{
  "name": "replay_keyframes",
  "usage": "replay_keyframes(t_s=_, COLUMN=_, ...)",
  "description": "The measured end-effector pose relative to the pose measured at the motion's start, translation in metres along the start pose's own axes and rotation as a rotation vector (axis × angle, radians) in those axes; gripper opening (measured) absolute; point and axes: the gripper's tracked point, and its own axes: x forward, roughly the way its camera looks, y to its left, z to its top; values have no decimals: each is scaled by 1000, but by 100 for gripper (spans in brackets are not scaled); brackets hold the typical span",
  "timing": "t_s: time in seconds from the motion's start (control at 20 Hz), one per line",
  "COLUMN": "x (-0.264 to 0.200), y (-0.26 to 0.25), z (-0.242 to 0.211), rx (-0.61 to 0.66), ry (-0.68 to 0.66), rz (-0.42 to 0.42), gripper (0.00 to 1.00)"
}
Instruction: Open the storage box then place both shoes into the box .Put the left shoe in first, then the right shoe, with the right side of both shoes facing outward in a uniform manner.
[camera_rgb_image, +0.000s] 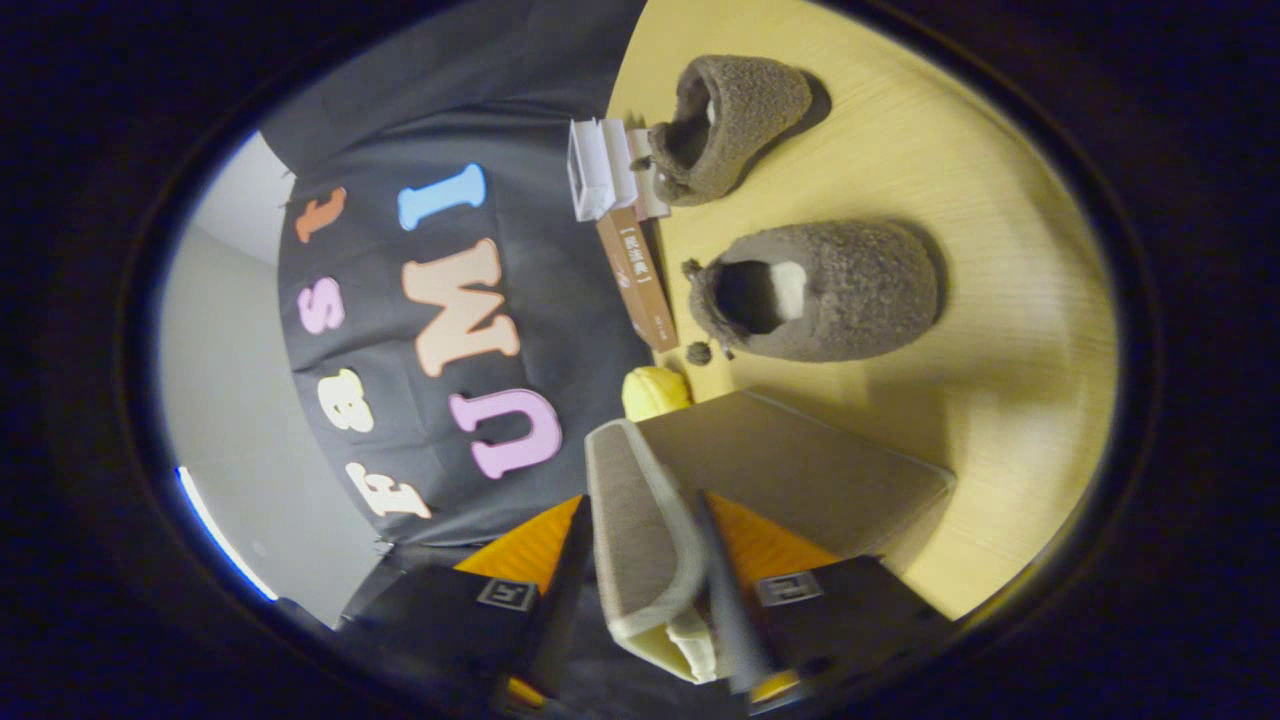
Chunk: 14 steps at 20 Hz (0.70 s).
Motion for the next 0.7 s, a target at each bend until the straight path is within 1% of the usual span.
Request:
replay_keyframes(t_s=0.1, x=4, y=-2, z=1, rx=8, ry=4, rz=-25, gripper=40)
replay_keyframes(t_s=0.15, x=11, y=1, z=5, rx=16, ry=-15, rz=-1, gripper=34)
replay_keyframes(t_s=0.2, x=6, y=6, z=9, rx=21, ry=-22, rz=11, gripper=28)
replay_keyframes(t_s=0.25, x=2, y=14, z=13, rx=22, ry=-44, rz=30, gripper=25)
replay_keyframes(t_s=0.35, x=4, y=13, z=10, rx=-38, ry=-39, rz=7, gripper=18)
replay_keyframes(t_s=0.4, x=5, y=20, z=9, rx=-58, ry=-35, rz=12, gripper=15)
replay_keyframes(t_s=0.55, x=2, y=43, z=3, rx=-125, ry=-9, rz=25, gripper=15)
replay_keyframes(t_s=0.65, x=1, y=65, z=-4, rx=-166, ry=6, rz=59, gripper=14)
replay_keyframes(t_s=0.7, x=-1, y=78, z=-9, rx=-180, ry=16, rz=79, gripper=10)
